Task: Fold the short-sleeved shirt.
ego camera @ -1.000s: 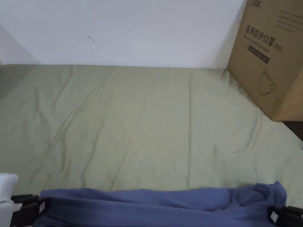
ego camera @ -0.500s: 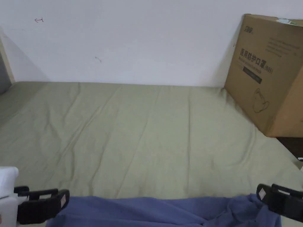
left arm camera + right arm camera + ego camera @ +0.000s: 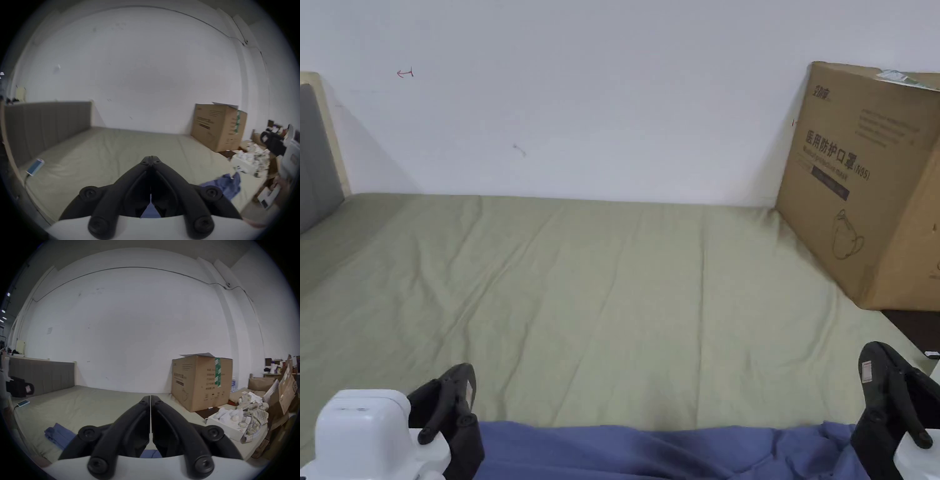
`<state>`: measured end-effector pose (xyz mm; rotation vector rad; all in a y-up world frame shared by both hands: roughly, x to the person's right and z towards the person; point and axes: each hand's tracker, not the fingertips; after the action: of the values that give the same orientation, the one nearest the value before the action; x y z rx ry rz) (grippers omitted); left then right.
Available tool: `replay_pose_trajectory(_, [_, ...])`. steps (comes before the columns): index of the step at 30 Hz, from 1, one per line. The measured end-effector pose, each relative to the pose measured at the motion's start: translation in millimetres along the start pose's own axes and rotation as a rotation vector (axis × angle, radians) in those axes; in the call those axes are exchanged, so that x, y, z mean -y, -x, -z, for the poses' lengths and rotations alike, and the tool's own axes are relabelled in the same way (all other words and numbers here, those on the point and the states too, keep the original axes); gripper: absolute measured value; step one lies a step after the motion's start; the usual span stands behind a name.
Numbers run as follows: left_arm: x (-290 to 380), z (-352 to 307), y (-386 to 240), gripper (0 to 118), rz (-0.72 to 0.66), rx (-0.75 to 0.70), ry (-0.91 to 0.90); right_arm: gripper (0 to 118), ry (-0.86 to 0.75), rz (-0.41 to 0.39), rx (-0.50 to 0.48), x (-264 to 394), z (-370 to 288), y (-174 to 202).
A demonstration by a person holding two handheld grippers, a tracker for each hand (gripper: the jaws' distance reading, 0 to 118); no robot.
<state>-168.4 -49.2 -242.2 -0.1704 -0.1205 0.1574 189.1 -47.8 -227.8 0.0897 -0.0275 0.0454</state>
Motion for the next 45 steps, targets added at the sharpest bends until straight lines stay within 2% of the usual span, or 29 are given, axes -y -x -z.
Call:
replay_pose_trajectory(2, [-6, 1, 2, 0, 0.034, -0.066, -0.001, 1, 0.002, 0.018, 0.000, -4, 1, -1])
replay_pose_trajectory(4, [-17, 6, 18, 0, 0.014, -0.036, 0.005, 1, 0.011, 0.029, -0.009, -8, 2, -7])
replay_pose_trajectory(5, [-25, 14, 31, 0, -0.028, 0.005, 0.062, 1, 0.029, 0.043, -0.025, -10, 3, -9])
replay_pose_trajectory(8, [-47, 62, 99, 0, -0.297, 0.247, 0.406, 1, 0.104, 0.065, -0.044, -12, 10, -16])
replay_pose_trajectory(10, [-36, 97, 145, 0, -0.473, 0.321, 0.606, 1, 0.145, 0.083, -0.048, -7, 14, -18])
replay_pose_trajectory(13, [0, 135, 189, 2, -0.498, 0.371, 0.806, 1, 0.219, 0.067, -0.066, 4, 23, -16])
replay_pose_trajectory(14, [16, 144, 207, 19, -0.544, 0.380, 0.865, 1, 0.254, 0.047, -0.067, 8, 27, -14])
replay_pose_trajectory(15, [32, 153, 223, 54, -0.607, 0.362, 0.892, 1, 0.283, 0.036, -0.077, 11, 31, -12])
replay_pose_trajectory(16, [47, 156, 231, 103, -0.662, 0.351, 0.905, 1, 0.308, 0.028, -0.088, 13, 35, -10])
replay_pose_trajectory(17, [59, 159, 242, 116, -0.723, 0.340, 0.891, 1, 0.335, 0.017, -0.097, 15, 37, -6])
replay_pose_trajectory(18, [68, 163, 255, 117, -0.775, 0.334, 0.863, 1, 0.360, -0.003, -0.094, 16, 40, -2])
replay_pose_trajectory(22, [109, 178, 282, 117, -0.944, 0.349, 0.854, 1, 0.379, -0.025, -0.131, 22, 44, 14])
replay_pose_trajectory(24, [124, 184, 284, 118, -1.065, 0.457, 0.826, 1, 0.427, -0.032, -0.156, 27, 51, 24])
replay_pose_trajectory(25, [123, 187, 280, 118, -1.082, 0.531, 0.800, 1, 0.447, -0.023, -0.172, 30, 53, 26])
replay_pose_trajectory(29, [138, 210, 247, 118, -1.033, 0.689, 0.863, 1, 0.490, 0.027, -0.211, 39, 63, 36])
replay_pose_trajectory(31, [137, 215, 232, 117, -0.964, 0.683, 0.857, 1, 0.495, 0.059, -0.218, 40, 66, 38])
replay_pose_trajectory(32, [135, 217, 226, 112, -0.911, 0.639, 0.856, 1, 0.500, 0.068, -0.220, 41, 68, 39])
replay_pose_trajectory(33, [132, 216, 222, 98, -0.885, 0.614, 0.837, 1, 0.505, 0.074, -0.222, 41, 68, 39])
replay_pose_trajectory(34, [129, 214, 220, 41, -0.852, 0.580, 0.835, 1, 0.511, 0.080, -0.222, 42, 69, 39])
replay_pose_trajectory(35, [128, 211, 220, 8, -0.807, 0.475, 0.843, 1, 0.514, 0.086, -0.223, 42, 68, 38])
replay_pose_trajectory(36, [132, 212, 225, 7, -0.712, 0.286, 0.911, 1, 0.517, 0.094, -0.224, 42, 68, 37])
replay_pose_trajectory(37, [140, 210, 223, 7, -0.674, 0.206, 0.971, 1, 0.520, 0.099, -0.224, 42, 68, 36])
replay_pose_trajectory(38, [135, 201, 225, 7, -0.858, 0.340, 0.862, 1, 0.528, 0.105, -0.224, 42, 68, 34])
replay_pose_trajectory(41, [106, 200, 215, 7, -0.472, 0.222, 0.882, 1, 0.543, 0.125, -0.223, 40, 68, 27])
replay_pose_trajectory(43, [92, 182, 220, 7, -0.371, 0.213, 0.881, 1, 0.502, 0.199, -0.223, 33, 61, 19])
replay_pose_trajectory(44, [71, 161, 197, 7, -0.226, 0.130, 0.856, 1, 0.482, 0.230, -0.227, 30, 58, 14])
replay_pose_trajectory(45, [65, 150, 184, 7, -0.008, -0.026, 0.843, 1, 0.467, 0.248, -0.223, 26, 53, 11])
